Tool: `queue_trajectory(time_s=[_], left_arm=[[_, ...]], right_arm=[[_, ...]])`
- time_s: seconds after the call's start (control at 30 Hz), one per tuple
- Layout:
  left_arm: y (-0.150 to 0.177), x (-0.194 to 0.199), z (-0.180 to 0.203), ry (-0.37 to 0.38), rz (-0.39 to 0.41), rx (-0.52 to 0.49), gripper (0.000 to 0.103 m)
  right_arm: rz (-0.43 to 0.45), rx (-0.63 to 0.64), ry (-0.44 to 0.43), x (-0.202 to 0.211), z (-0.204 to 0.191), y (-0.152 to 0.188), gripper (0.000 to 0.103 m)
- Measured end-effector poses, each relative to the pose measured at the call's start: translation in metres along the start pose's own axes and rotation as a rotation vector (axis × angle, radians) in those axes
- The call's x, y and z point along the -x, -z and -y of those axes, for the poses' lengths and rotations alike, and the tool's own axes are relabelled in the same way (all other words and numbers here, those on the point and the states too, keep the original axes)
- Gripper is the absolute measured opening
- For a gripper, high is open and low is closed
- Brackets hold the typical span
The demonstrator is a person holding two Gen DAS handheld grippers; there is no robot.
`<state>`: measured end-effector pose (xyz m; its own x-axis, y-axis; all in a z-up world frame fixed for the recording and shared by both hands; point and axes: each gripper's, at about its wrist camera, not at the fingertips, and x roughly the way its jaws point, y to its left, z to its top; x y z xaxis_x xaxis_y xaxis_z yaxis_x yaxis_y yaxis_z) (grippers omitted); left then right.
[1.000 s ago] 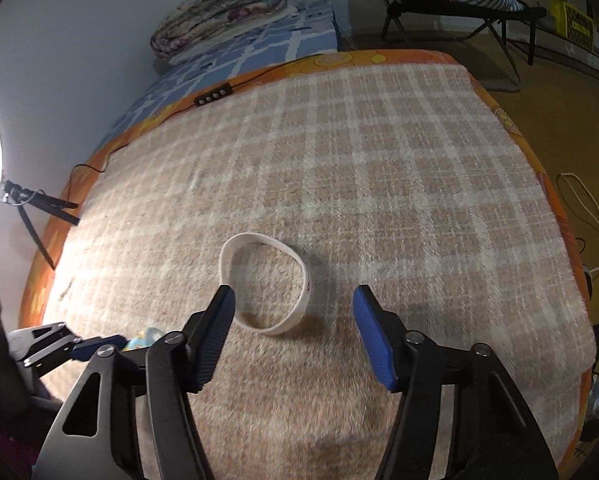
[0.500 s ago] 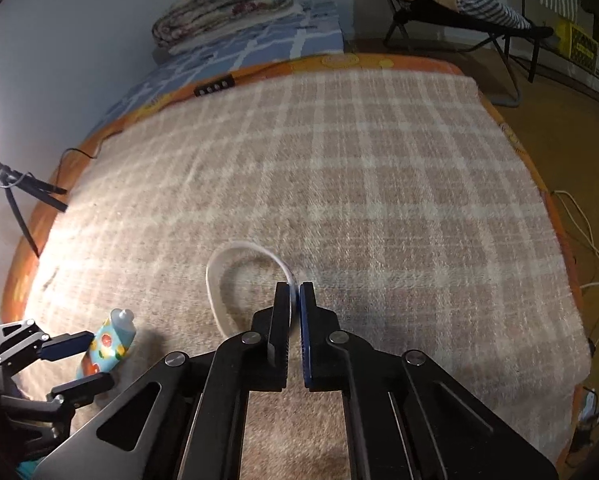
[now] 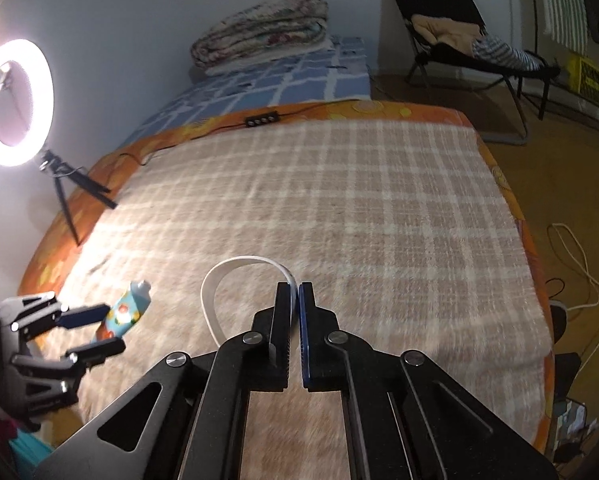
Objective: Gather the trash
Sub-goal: 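Carry the band and lotion tube over the blue basket and open both grippers to drop them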
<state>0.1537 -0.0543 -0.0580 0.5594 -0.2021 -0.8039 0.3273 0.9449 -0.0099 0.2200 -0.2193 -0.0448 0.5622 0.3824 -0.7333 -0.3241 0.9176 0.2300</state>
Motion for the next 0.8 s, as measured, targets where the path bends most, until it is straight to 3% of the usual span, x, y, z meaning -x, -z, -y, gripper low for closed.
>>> queue_trajectory(time_s=[0.5, 0.8], left_arm=[[0.064, 0.084, 0.017, 0.012, 0.065, 0.011, 0.037], [0.117, 0.107, 0.024, 0.009, 0.050, 0.028, 0.037]], right_arm=[[0.030, 0.078, -0.101, 0.072, -0.043, 0.053, 0.003], [-0.010, 0.142, -0.158, 0.099, -0.080, 0.109, 0.003]])
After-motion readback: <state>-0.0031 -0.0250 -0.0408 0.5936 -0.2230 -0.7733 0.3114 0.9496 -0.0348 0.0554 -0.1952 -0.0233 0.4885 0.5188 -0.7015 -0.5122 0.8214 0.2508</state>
